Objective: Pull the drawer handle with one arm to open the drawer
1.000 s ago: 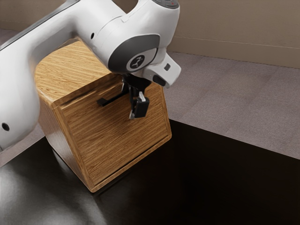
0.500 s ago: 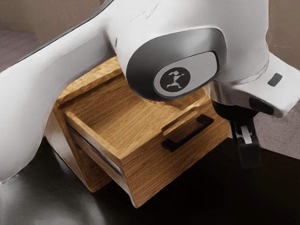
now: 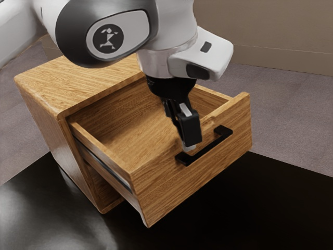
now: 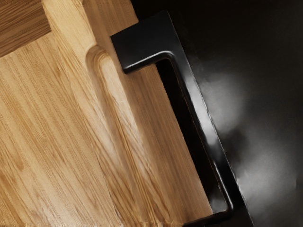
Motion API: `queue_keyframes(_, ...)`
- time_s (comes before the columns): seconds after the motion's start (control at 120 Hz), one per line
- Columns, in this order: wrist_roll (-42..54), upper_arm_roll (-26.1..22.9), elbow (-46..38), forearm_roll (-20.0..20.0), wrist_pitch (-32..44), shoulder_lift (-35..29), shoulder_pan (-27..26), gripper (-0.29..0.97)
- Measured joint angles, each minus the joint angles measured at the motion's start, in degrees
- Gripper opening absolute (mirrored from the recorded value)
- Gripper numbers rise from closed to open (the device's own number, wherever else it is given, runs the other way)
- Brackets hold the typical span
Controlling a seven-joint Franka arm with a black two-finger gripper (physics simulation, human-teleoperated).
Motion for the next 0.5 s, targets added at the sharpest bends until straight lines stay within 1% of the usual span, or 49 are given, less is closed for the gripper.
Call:
queue_keyframes(0.1,-6.8,-0.8,0.1,0.1,0.6,-2.0,-5.2,0.68)
queue_keyframes(0.283,-18.5,-3.1,-0.5,0.1,1.5,-1.5,-13.9,0.68)
queue_keyframes(0.308,-19.9,-3.8,-0.5,0.1,1.6,-1.6,-14.6,0.68)
queue_keyframes(0.333,-21.2,-5.5,-0.5,0.2,1.7,-1.9,-14.3,0.68)
queue_keyframes(0.375,-23.2,-9.6,-0.6,1.3,1.8,-2.3,-12.4,0.68)
queue_keyframes(0.408,-24.7,-12.2,-0.7,3.2,1.8,-2.3,-11.5,0.68)
queue_keyframes(0.45,-26.5,-13.8,-0.9,5.5,1.9,-2.3,-12.1,0.68)
queue_keyframes(0.5,-28.7,-14.7,-1.0,7.6,2.0,-2.1,-13.7,0.68)
